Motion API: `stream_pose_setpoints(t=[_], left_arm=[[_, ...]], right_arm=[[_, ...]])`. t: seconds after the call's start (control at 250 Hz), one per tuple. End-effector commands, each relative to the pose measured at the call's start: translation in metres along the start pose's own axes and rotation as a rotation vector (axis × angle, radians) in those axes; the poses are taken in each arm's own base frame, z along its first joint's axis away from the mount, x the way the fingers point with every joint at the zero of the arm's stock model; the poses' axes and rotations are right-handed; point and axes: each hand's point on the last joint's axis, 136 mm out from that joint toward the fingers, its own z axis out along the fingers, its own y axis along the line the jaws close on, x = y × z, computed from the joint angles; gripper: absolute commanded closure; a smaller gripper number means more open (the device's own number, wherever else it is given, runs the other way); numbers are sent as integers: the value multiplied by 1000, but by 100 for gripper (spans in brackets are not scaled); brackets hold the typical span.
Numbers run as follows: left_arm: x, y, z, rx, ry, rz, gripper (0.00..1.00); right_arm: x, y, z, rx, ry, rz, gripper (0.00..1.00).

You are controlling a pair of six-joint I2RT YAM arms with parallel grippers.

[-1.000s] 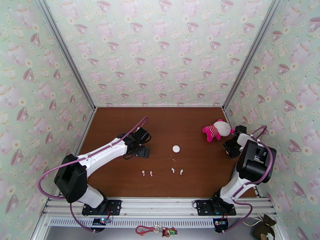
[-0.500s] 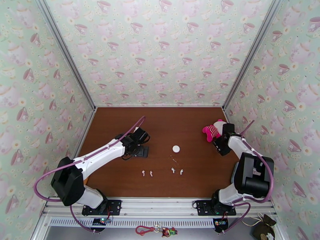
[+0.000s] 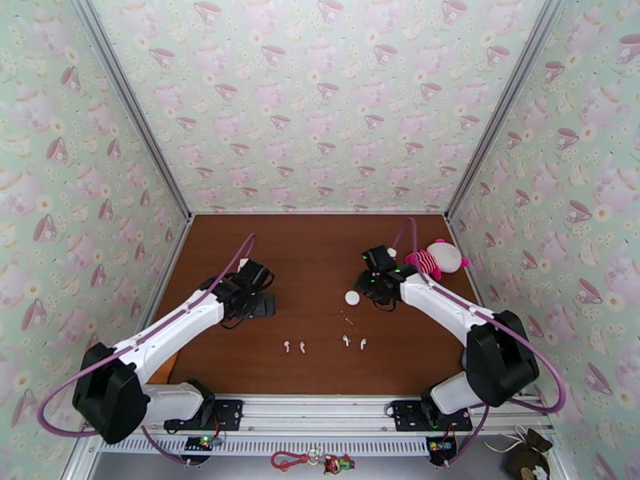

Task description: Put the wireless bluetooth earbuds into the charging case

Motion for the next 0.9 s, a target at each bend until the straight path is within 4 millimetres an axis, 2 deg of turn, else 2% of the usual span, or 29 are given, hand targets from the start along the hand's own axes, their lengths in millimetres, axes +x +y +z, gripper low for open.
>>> stream_pose_setpoints(t=[0.0, 0.088, 0.156, 0.284, 0.384, 0.64, 0.892], left_arm=[[5, 15, -5, 18, 7, -100, 0], [6, 28, -7, 21, -3, -151, 0], [7, 34, -7, 25, -1, -176, 0], [8, 41, -8, 22, 2, -203, 0], [9, 43, -8, 17, 2, -208, 0], [10, 42, -3, 22, 21, -217, 0], [10, 38, 2, 31, 43, -213, 0]], right_arm=[[21, 62, 4, -78, 1, -68, 47], [52, 105, 15, -116, 49, -152, 47], [78, 125, 31, -121, 93, -197, 47], [106, 146, 58, -120, 155, -225, 47], [114, 151, 70, -112, 173, -230, 47], [119, 153, 83, -84, 183, -257, 44], [118, 157, 75, -100, 182, -274, 37]])
